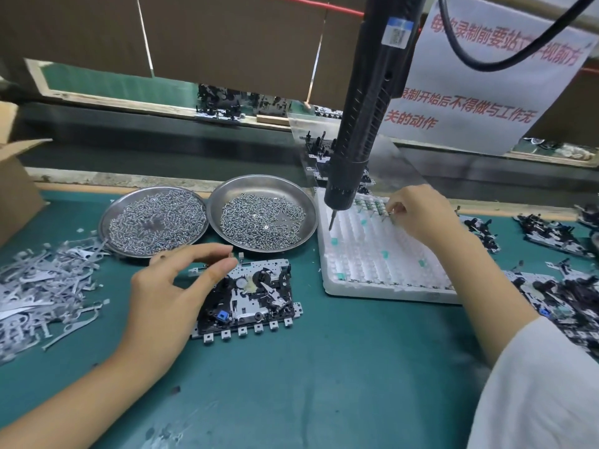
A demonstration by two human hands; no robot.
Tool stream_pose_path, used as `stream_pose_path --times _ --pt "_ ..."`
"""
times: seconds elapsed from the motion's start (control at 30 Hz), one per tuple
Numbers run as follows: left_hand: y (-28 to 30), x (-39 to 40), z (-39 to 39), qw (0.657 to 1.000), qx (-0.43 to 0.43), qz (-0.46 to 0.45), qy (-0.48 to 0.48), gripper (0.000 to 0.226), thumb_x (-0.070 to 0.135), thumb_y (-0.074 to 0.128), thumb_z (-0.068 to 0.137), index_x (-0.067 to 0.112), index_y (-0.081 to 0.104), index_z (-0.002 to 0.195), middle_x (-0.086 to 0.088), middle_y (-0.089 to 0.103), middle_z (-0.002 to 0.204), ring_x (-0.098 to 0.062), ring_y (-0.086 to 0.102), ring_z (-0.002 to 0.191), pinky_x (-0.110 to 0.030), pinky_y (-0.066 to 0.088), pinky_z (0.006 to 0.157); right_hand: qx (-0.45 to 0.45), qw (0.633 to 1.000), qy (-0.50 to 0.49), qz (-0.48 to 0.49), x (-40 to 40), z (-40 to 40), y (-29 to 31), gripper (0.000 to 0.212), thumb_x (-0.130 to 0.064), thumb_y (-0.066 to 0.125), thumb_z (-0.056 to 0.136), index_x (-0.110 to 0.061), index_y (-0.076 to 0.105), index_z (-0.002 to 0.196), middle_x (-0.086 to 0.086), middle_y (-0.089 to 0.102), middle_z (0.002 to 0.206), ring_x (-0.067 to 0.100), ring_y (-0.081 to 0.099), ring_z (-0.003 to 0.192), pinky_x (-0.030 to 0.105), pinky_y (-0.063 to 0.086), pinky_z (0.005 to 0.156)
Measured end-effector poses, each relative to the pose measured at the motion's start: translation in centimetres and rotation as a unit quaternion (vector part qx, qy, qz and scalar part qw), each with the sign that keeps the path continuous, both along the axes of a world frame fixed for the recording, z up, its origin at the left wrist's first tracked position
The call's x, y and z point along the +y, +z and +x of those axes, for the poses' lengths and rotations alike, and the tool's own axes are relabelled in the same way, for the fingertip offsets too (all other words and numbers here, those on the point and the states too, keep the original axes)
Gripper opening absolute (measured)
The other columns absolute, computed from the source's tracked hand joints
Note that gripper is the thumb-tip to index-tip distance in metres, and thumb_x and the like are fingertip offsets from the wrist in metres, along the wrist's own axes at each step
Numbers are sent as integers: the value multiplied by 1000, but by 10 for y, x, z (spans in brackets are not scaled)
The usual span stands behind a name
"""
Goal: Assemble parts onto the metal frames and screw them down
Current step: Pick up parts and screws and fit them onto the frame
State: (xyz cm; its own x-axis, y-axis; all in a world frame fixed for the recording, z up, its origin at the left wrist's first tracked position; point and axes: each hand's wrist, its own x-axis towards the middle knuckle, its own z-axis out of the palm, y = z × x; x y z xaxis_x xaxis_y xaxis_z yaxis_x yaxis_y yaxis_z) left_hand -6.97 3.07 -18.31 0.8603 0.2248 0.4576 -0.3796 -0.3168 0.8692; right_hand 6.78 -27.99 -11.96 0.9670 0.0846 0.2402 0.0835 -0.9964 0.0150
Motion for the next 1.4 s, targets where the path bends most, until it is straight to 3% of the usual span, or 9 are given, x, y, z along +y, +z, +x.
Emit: stream_pose_path --times 0.1,0.17,0.23,0.33,0.43,0.57,0.77,1.03,1.4 --pt "-1 0 0 1000 1 3 -2 19 38 70 68 48 69 85 23 69 86 -17 61 95 -19 45 79 23 999 -6 43 3 -14 14 23 10 50 82 -1 70 80 10 70 89 31 64 87 31 49 70" --pt "-1 -1 0 1000 -8 18 -1 20 39 68 69 47 68 87 24 68 86 -15 60 95 -18 44 81 119 983 23 137 10 -35 26 19 4 60 84 -11 69 77 1 70 78 19 69 72 24 49 61" --pt "0 -1 0 999 -19 35 -6 18 37 68 71 44 70 87 26 68 88 -8 59 93 -18 43 85 214 936 81 268 28 -62 32 15 -3 68 84 -16 70 76 1 73 75 12 70 64 23 53 59" --pt "1 -3 -1 998 -37 56 -9 15 36 67 73 42 69 87 26 67 92 -3 57 91 -24 42 87 245 848 173 438 68 -90 23 16 2 70 81 -13 73 81 11 74 91 13 70 73 22 57 71" --pt "2 -4 -2 996 -46 75 -18 15 35 67 73 39 66 88 26 66 94 1 55 91 -23 40 86 244 789 191 530 105 -102 2 19 0 71 80 -18 74 84 4 75 89 8 69 81 26 55 82" --pt "1 -4 -2 994 -50 92 -39 16 34 68 74 41 66 88 27 67 91 -4 56 90 -19 37 85 238 720 194 622 124 -110 -22 22 4 69 81 -16 73 90 3 74 81 12 70 77 19 54 75" --pt "0 -3 -2 993 -57 93 -54 15 41 72 73 42 66 86 27 68 89 -3 56 87 -24 39 84 227 705 188 645 131 -115 -35 26 0 74 76 -16 72 95 3 75 92 15 71 83 21 55 77" --pt "-2 -1 0 993 -36 89 -62 13 33 71 73 36 70 85 18 70 86 -21 59 88 -30 42 84 211 697 200 655 131 -117 -38 19 -4 75 76 -12 75 93 4 75 89 15 71 84 18 53 75" --pt "2 -2 -1 987 -61 114 -91 14 40 74 71 34 72 84 14 69 86 -8 60 84 -50 41 86 179 717 218 638 132 -118 -40 18 -4 74 78 -15 73 92 -1 74 91 9 69 84 19 53 76"
